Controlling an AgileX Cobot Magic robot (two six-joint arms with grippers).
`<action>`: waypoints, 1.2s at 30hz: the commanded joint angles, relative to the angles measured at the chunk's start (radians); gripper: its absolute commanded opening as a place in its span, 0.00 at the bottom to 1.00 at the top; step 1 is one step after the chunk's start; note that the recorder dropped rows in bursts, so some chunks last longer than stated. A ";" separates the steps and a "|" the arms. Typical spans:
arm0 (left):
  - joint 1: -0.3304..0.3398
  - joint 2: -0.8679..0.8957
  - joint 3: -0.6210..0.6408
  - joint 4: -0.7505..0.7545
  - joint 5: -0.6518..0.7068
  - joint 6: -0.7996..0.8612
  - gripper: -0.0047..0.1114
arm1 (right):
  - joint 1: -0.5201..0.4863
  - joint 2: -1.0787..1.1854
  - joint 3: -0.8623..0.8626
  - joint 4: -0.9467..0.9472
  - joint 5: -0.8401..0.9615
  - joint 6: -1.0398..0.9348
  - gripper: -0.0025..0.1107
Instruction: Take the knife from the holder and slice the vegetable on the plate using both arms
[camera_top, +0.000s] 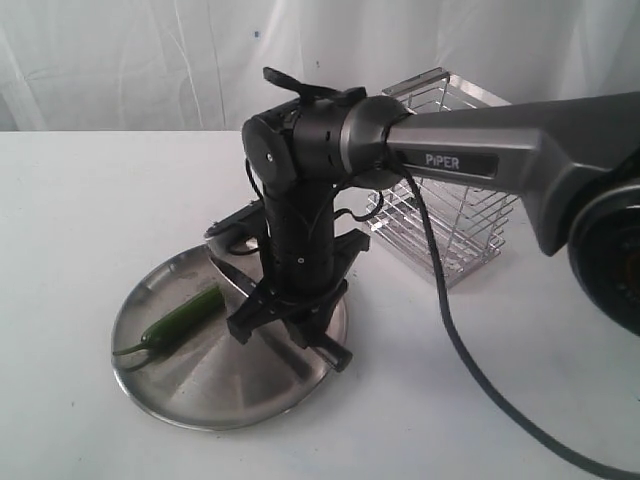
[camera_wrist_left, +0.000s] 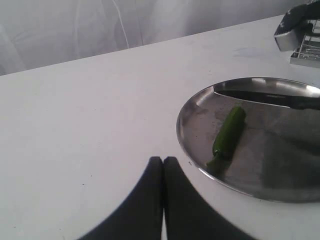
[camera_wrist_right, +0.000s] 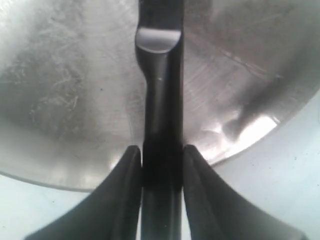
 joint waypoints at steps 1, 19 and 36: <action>-0.006 -0.003 0.003 -0.002 -0.001 -0.007 0.04 | -0.010 -0.029 0.025 0.010 0.005 0.007 0.19; -0.006 -0.003 0.003 -0.002 -0.001 -0.007 0.04 | -0.010 -0.066 0.158 0.000 0.005 0.015 0.19; -0.006 -0.003 0.003 -0.002 -0.001 -0.007 0.04 | -0.010 -0.066 0.158 0.000 0.005 -0.004 0.29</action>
